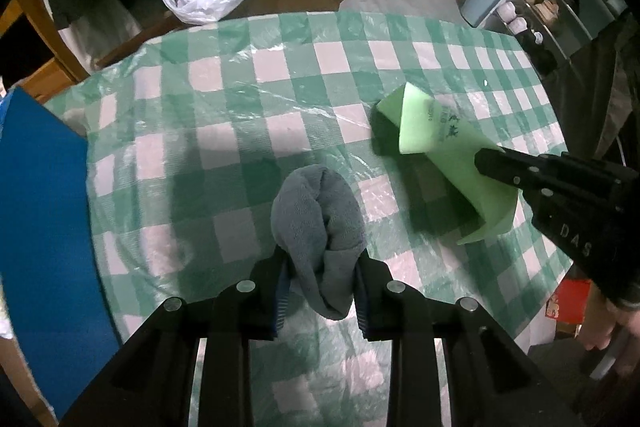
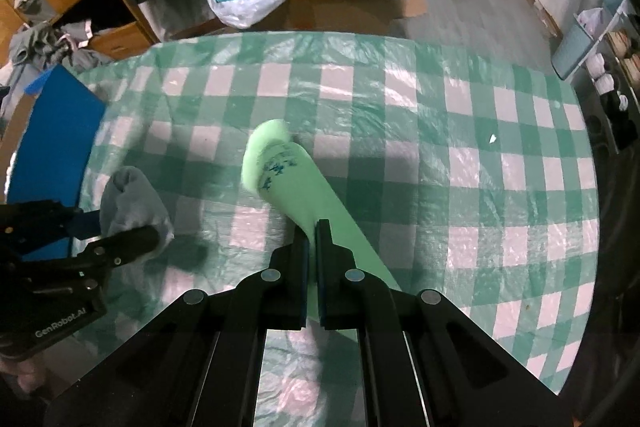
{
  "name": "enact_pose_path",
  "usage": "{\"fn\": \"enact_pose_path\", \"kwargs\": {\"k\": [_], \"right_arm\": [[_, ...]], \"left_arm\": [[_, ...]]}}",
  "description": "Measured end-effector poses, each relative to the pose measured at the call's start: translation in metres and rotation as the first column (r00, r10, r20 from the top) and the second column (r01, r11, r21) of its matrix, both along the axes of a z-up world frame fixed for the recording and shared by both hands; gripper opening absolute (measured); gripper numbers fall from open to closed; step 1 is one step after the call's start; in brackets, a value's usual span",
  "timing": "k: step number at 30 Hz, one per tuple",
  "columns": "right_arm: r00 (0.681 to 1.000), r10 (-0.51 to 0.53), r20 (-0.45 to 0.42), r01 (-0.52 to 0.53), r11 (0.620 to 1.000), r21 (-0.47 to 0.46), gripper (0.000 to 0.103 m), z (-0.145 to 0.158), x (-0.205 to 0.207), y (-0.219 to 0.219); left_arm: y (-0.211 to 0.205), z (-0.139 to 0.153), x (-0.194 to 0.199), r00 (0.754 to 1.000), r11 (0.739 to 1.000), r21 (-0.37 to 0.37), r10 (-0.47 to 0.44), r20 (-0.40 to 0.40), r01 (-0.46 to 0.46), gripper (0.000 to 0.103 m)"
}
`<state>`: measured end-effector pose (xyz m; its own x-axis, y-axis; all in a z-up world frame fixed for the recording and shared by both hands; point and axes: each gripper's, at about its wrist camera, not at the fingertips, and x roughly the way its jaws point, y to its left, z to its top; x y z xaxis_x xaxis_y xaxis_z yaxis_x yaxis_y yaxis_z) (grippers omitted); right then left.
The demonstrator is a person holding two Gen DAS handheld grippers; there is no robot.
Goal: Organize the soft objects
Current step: 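Lift and carry the grey sock and green cloth over the box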
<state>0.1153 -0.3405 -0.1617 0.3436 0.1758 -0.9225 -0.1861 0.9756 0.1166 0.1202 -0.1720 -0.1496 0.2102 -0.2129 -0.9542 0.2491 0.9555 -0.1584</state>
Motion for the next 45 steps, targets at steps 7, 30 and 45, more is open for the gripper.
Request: {"fn": "enact_pose_path", "kwargs": {"k": [7,30,45], "right_arm": [[0.999,0.017,0.03,-0.017,1.0,0.02,0.003,0.018,-0.006,0.016],[0.986,0.11,0.127,-0.118,0.991,0.064,0.003,0.081,-0.033,0.058],[0.96,0.191,0.203,-0.211,0.974,0.081,0.003,0.126,-0.047,0.1]], "left_arm": [[0.019,0.021,-0.012,0.999,1.0,0.014,0.016,0.037,-0.016,0.027],[0.066,0.088,-0.054,0.989,1.0,0.017,0.016,0.149,-0.018,0.027],[0.099,0.117,-0.071,0.971,0.998,0.038,0.043,0.234,-0.054,0.027]]}}
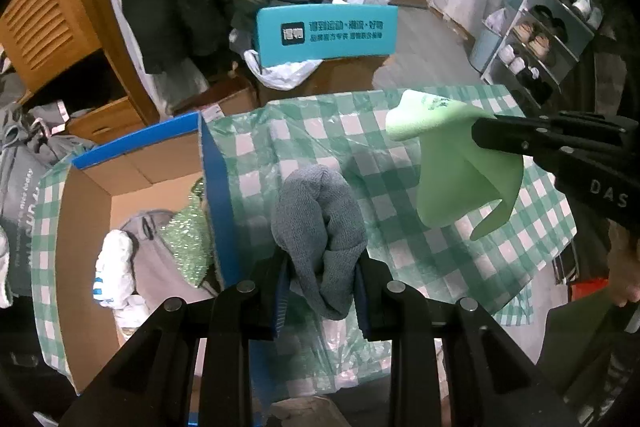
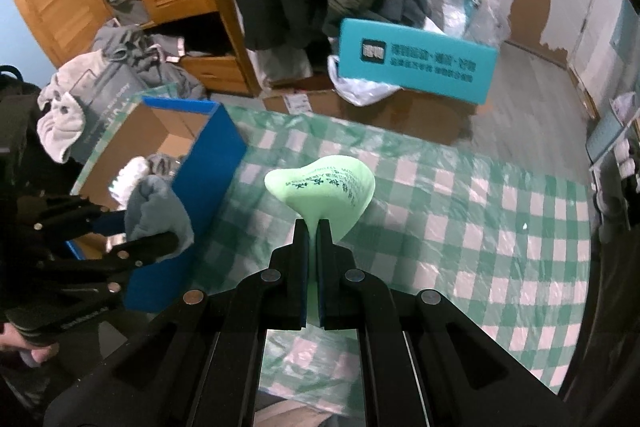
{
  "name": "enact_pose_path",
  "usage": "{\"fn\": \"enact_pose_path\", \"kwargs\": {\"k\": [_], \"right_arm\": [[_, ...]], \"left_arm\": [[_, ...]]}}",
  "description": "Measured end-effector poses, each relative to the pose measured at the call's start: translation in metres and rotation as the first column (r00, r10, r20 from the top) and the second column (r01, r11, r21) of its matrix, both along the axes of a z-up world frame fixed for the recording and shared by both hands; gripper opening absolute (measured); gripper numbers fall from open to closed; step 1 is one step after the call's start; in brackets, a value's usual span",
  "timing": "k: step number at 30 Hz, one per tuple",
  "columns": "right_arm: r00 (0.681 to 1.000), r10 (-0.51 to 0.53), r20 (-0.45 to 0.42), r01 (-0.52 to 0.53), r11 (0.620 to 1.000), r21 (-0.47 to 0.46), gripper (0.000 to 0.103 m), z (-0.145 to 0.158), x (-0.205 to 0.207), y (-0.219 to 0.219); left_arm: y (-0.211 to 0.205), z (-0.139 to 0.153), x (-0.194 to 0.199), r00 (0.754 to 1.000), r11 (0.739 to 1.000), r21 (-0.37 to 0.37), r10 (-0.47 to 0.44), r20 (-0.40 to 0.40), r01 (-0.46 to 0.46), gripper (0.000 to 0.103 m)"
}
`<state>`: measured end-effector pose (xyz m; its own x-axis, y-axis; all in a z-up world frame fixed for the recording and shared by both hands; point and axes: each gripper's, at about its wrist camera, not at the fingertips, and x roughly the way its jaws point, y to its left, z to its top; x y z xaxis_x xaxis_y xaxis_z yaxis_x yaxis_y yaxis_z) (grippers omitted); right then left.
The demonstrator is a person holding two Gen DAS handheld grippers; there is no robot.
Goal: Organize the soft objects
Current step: 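Lift and carry the grey sock and green cloth over the box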
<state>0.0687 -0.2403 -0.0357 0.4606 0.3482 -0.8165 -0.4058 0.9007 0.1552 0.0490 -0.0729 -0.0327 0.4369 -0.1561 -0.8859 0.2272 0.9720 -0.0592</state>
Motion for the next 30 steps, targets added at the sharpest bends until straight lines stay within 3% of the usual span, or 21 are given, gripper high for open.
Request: {"fn": "enact_pose_path", "kwargs": {"k": [14,30], "right_arm": [[0.996,0.081,0.048,-0.082,0.997,0.014,0.003,0.032,-0.003,0.055],[0.983,0.17,0.063,-0.171,0.985,0.015,0.003,0.048,-0.001,0.127]], "left_arm": [[0.055,0.01,-0.008,0.995,0.996,-0.016,0.085,0.048,-0.084,0.027],[0.14,0.0,-0.008,0.975,0.975,-0.037,0.22,0.025,-0.219,0.028]]}}
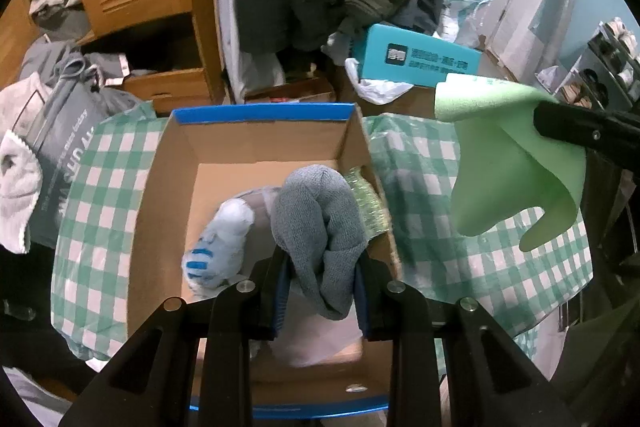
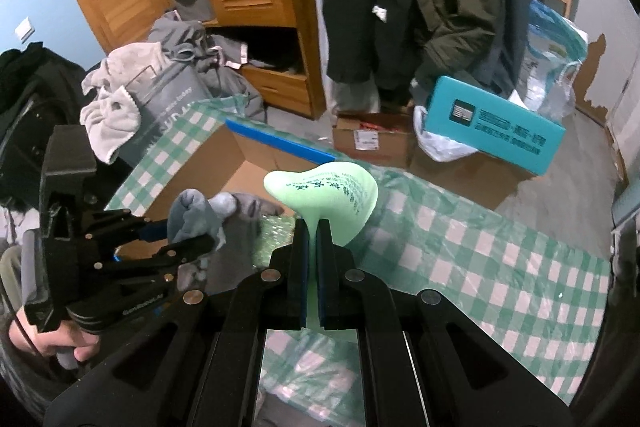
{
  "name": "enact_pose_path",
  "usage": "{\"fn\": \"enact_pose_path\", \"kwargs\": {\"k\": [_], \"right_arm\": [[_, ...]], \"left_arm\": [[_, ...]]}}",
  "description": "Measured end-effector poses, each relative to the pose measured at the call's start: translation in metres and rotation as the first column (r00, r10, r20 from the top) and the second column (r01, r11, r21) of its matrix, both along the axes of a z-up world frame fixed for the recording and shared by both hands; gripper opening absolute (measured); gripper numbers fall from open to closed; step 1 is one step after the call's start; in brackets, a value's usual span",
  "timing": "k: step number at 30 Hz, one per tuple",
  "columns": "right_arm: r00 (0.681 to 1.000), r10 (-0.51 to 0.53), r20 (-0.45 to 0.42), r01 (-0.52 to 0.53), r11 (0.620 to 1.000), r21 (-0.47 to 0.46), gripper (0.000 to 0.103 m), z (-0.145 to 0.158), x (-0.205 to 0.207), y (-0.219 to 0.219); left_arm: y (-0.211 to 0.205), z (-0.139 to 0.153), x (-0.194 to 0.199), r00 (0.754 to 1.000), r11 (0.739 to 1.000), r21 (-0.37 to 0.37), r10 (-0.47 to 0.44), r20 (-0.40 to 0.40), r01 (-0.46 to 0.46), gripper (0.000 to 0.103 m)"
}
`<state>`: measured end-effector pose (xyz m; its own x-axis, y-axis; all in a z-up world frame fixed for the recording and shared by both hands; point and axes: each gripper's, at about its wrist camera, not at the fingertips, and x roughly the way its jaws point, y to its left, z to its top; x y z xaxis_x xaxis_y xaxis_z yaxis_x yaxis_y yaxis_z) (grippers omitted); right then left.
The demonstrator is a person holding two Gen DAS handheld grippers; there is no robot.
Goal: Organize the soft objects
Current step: 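Lift and carry the grey sock and green cloth over the box, then lower both items into the box and open both grippers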
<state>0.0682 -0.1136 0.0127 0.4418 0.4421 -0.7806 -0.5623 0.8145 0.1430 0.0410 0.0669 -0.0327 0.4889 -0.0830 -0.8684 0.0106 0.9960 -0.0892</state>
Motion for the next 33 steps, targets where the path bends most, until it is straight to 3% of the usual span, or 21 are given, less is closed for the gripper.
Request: {"fn": "enact_pose_path", "kwargs": {"k": [10,18,21,28,31,33], "right_arm": [[0.998,0.057,-0.005,-0.057,0.998,-0.003,0.003,0.004,0.0,0.045],[0.994,0.096,-0.042,-0.097,0.995,-0.018,0.003,-0.011,0.001,0.077],[0.992,0.108,-0.07,-0.11,0.994,-0.022,0.003,-0.02,0.002,0.086],[0.987,0.104,-0.125,-0.107,0.994,-0.021,0.004,-0.036,0.008,0.095],[0.987,0.091,-0.134,-0.095,0.995,-0.021,0.012,-0.037,0.009,0.093],[0.987,0.08,-0.137,-0.083,0.996,-0.018,0.03,-0.036,0.01,0.09]], "left_arm": [[0.03,-0.005,-0.005,0.999,0.999,-0.011,0.047,-0.008,-0.047,0.028],[0.05,-0.015,-0.007,0.996,0.996,-0.023,0.084,-0.033,-0.085,0.029],[0.052,-0.017,-0.007,0.995,0.995,-0.03,0.09,-0.042,-0.091,0.033],[0.054,-0.022,-0.01,0.993,0.995,-0.013,0.095,-0.063,-0.096,0.057],[0.054,-0.016,-0.014,0.994,0.995,-0.02,0.097,-0.051,-0.098,0.064],[0.054,-0.012,-0.016,0.994,0.995,-0.027,0.097,-0.044,-0.098,0.068]]}}
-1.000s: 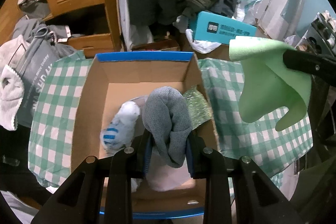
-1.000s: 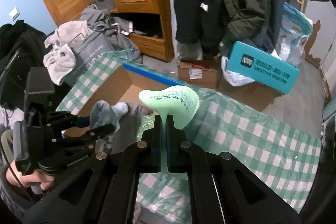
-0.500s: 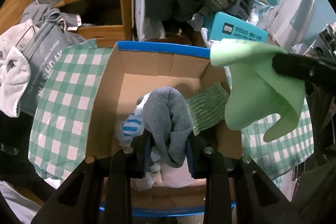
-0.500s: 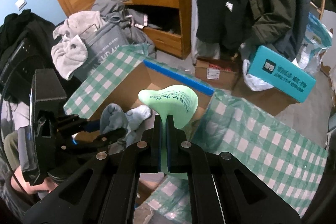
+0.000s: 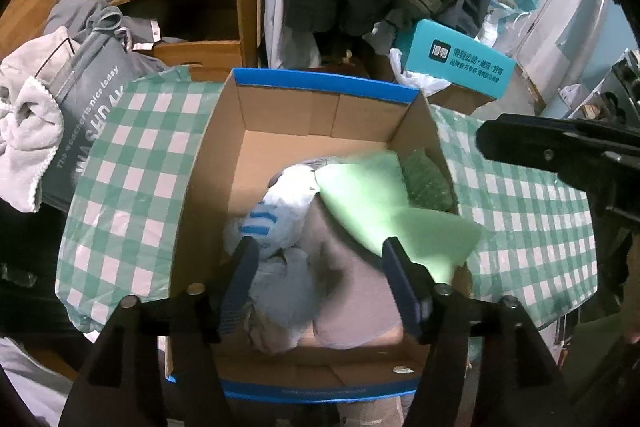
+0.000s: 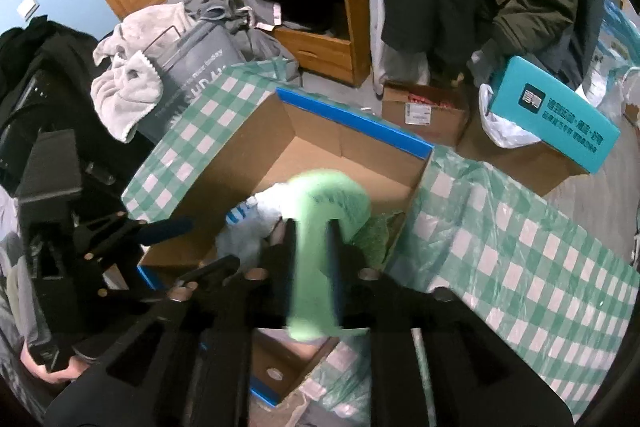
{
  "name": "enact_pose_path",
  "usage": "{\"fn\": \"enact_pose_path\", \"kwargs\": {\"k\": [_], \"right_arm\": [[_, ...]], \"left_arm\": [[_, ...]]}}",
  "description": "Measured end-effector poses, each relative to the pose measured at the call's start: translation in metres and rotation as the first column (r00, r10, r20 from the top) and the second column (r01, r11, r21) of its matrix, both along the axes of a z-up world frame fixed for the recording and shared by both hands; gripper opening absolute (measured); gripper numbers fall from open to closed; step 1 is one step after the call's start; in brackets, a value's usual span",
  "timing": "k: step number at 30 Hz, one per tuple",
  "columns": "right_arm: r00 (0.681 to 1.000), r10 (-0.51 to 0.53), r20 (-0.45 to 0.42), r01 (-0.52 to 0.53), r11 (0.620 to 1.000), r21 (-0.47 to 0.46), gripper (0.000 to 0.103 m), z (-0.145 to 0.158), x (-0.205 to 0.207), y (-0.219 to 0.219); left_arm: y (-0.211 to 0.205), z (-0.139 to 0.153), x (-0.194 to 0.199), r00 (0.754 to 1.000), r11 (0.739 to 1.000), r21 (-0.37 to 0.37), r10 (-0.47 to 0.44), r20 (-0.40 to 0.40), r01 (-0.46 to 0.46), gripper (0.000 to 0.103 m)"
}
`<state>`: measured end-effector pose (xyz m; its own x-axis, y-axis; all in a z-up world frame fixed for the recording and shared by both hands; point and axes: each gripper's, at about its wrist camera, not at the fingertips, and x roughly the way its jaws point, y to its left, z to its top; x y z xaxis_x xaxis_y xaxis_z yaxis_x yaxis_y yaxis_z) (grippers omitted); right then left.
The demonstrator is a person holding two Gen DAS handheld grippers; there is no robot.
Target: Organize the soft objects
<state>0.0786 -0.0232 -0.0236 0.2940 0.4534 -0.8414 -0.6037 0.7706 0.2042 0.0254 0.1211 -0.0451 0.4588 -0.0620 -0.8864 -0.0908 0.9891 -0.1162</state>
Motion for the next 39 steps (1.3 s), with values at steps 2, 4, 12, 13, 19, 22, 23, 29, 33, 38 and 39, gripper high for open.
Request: {"fn": "enact_pose_path", "kwargs": {"k": [2,4,12,13,19,22,23,29,33,38,39], "right_arm": [[1.0,-0.01,0.007,0.009,1.0,0.008,0.031,0.002,0.0,-0.003],[1.0,-0.016,0.01,0.016,1.0,0.008,0.032,0.005,-0.001,-0.005],[0.998,-0.053,0.04,0.052,0.999,0.012,0.057,0.016,-0.012,-0.024],[0.997,-0.057,0.045,0.056,0.998,0.014,0.057,0.018,-0.014,-0.027],[0.99,-0.084,0.116,0.084,0.996,-0.001,0.059,0.031,-0.028,-0.05],[0.985,-0.103,0.142,0.102,0.995,0.011,0.059,0.038,-0.032,-0.064],[0.983,-0.107,0.148,0.106,0.994,0.018,0.059,0.04,-0.033,-0.068],[0.967,-0.145,0.211,0.146,0.989,0.015,0.059,0.046,-0.042,-0.091],[0.959,-0.158,0.237,0.162,0.987,0.005,0.06,0.047,-0.047,-0.103],[0.949,-0.175,0.262,0.178,0.984,0.011,0.06,0.049,-0.053,-0.115],[0.947,-0.175,0.269,0.18,0.984,0.008,0.06,0.049,-0.054,-0.117]], "left_arm": [[-0.001,0.004,-0.002,1.0,1.0,-0.002,-0.001,0.01,0.001,0.068],[-0.002,0.009,-0.006,1.0,1.0,-0.002,-0.006,0.02,0.006,0.068],[-0.01,0.03,-0.016,0.997,1.0,-0.009,-0.015,0.071,0.015,0.076],[-0.012,0.033,-0.017,0.997,1.0,-0.008,-0.02,0.081,0.021,0.078],[-0.028,0.045,-0.023,0.991,0.998,-0.011,-0.053,0.12,0.054,0.083],[-0.038,0.05,-0.025,0.988,0.998,0.006,-0.07,0.137,0.07,0.083],[-0.04,0.051,-0.026,0.987,0.997,0.008,-0.074,0.141,0.073,0.083],[-0.057,0.061,-0.03,0.981,0.997,0.022,-0.083,0.178,0.08,0.087],[-0.065,0.065,-0.032,0.978,0.996,0.02,-0.088,0.188,0.086,0.088],[-0.075,0.069,-0.033,0.974,0.995,0.04,-0.101,0.201,0.094,0.089],[-0.077,0.07,-0.033,0.974,0.994,0.04,-0.103,0.204,0.097,0.09]]}}
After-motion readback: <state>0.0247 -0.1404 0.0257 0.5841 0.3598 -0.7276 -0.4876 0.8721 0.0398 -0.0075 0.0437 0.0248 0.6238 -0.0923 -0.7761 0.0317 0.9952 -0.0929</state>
